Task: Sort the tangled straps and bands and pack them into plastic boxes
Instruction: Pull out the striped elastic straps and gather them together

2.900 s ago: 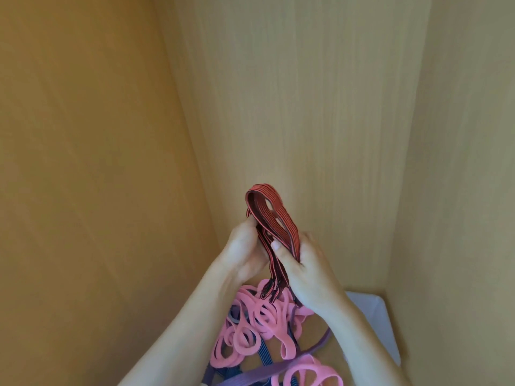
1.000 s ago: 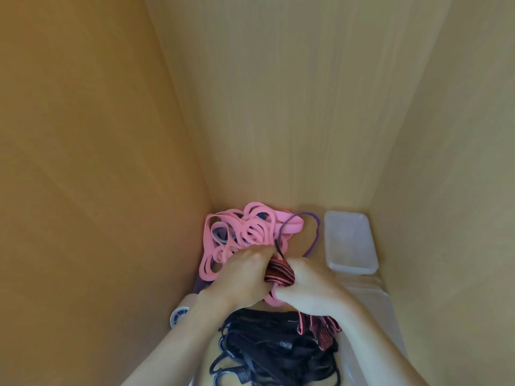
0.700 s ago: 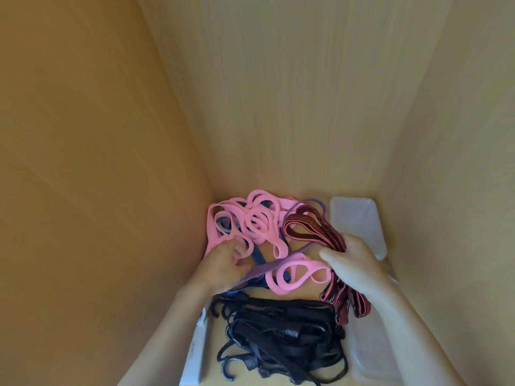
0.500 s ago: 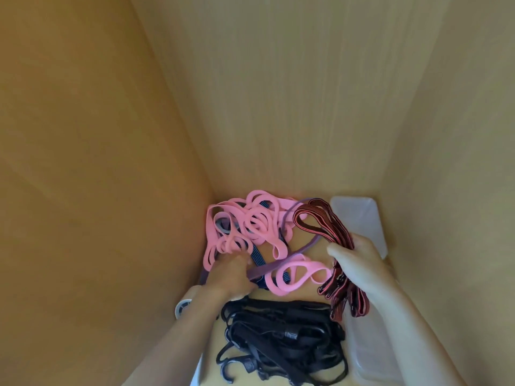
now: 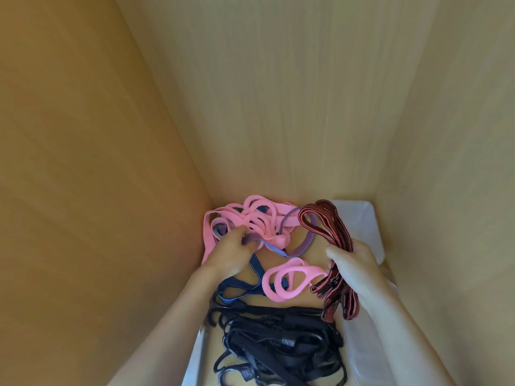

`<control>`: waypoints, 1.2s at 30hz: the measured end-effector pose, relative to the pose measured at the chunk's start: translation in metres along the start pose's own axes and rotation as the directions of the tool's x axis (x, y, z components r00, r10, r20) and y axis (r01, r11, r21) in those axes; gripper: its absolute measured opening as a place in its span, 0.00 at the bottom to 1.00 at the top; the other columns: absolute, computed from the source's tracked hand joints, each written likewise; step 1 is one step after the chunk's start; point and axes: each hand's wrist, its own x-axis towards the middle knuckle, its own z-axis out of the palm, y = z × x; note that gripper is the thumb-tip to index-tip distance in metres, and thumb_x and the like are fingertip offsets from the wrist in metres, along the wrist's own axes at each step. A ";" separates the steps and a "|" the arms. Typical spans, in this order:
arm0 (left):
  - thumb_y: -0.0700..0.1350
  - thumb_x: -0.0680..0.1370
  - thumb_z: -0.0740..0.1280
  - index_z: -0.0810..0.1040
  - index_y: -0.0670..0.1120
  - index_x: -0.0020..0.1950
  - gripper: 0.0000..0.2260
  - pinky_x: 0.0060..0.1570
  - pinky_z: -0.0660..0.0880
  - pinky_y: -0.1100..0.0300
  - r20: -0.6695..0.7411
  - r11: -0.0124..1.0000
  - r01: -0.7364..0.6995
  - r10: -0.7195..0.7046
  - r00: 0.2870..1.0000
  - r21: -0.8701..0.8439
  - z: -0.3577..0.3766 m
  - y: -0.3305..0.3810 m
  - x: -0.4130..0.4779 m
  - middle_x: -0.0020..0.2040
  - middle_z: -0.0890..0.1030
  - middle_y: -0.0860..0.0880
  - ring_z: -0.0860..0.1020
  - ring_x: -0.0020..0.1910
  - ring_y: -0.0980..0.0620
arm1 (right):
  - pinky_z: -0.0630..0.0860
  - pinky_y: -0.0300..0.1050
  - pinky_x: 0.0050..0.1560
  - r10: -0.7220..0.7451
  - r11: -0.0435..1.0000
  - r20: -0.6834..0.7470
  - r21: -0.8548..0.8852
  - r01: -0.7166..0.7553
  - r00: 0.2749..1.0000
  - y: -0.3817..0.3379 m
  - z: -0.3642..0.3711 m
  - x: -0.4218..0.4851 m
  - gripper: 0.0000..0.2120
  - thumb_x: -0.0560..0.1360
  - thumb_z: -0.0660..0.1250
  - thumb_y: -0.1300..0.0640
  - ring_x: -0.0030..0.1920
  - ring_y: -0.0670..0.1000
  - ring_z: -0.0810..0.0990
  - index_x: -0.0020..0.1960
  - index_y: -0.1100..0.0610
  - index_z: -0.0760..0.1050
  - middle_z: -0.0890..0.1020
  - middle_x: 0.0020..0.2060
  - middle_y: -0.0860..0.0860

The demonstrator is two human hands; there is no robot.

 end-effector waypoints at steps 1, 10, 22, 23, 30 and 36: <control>0.44 0.80 0.67 0.71 0.52 0.38 0.11 0.32 0.63 0.57 -0.033 0.999 -0.034 0.033 0.999 -0.020 -0.007 0.009 0.000 0.32 0.70 0.54 0.66 0.30 0.56 | 0.71 0.46 0.36 0.016 0.999 -0.008 0.032 -0.016 1.000 0.000 0.002 0.002 0.08 0.65 0.66 0.58 0.29 0.53 0.73 0.32 0.62 0.71 0.74 0.26 0.55; 0.61 0.76 0.66 0.73 0.44 0.37 0.20 0.32 0.63 0.55 -0.256 0.972 -0.232 0.217 0.942 -0.029 -0.080 0.088 -0.007 0.28 0.66 0.56 0.62 0.30 0.52 | 0.70 0.45 0.30 0.001 0.959 -0.028 0.282 0.007 1.000 -0.020 0.019 0.009 0.11 0.71 0.63 0.68 0.26 0.54 0.74 0.33 0.58 0.71 0.74 0.24 0.54; 0.62 0.78 0.66 0.77 0.36 0.42 0.27 0.27 0.56 0.57 -0.455 0.932 -0.357 0.343 0.821 0.059 -0.132 0.165 -0.014 0.24 0.60 0.56 0.57 0.25 0.54 | 0.70 0.46 0.33 -0.150 0.934 -0.003 0.327 0.142 0.989 -0.048 0.018 0.005 0.08 0.75 0.73 0.60 0.28 0.52 0.75 0.38 0.56 0.77 0.74 0.25 0.52; 0.63 0.78 0.66 0.76 0.35 0.42 0.28 0.27 0.56 0.57 -0.458 0.929 -0.366 0.351 0.817 0.059 -0.135 0.171 -0.015 0.24 0.60 0.56 0.57 0.25 0.54 | 0.70 0.46 0.32 -0.151 0.934 -0.010 0.326 0.146 0.988 -0.052 0.018 0.006 0.08 0.75 0.73 0.61 0.27 0.51 0.75 0.38 0.57 0.77 0.74 0.25 0.52; 0.62 0.82 0.61 0.77 0.47 0.34 0.24 0.28 0.57 0.58 -0.434 0.890 -0.443 0.358 0.827 -0.110 -0.150 0.199 -0.023 0.26 0.62 0.52 0.59 0.25 0.53 | 0.70 0.43 0.30 -0.268 0.902 0.002 0.352 0.250 0.964 -0.098 0.014 0.006 0.08 0.73 0.73 0.56 0.30 0.52 0.74 0.36 0.48 0.82 0.75 0.27 0.51; 0.64 0.83 0.55 0.76 0.47 0.35 0.26 0.27 0.59 0.60 -0.387 0.792 -0.440 0.281 0.878 -0.424 -0.159 0.212 -0.027 0.25 0.62 0.54 0.60 0.24 0.54 | 0.71 0.43 0.31 -0.415 0.875 0.087 0.311 0.371 0.906 -0.137 0.016 -0.005 0.09 0.64 0.76 0.44 0.30 0.50 0.76 0.39 0.47 0.82 0.77 0.28 0.50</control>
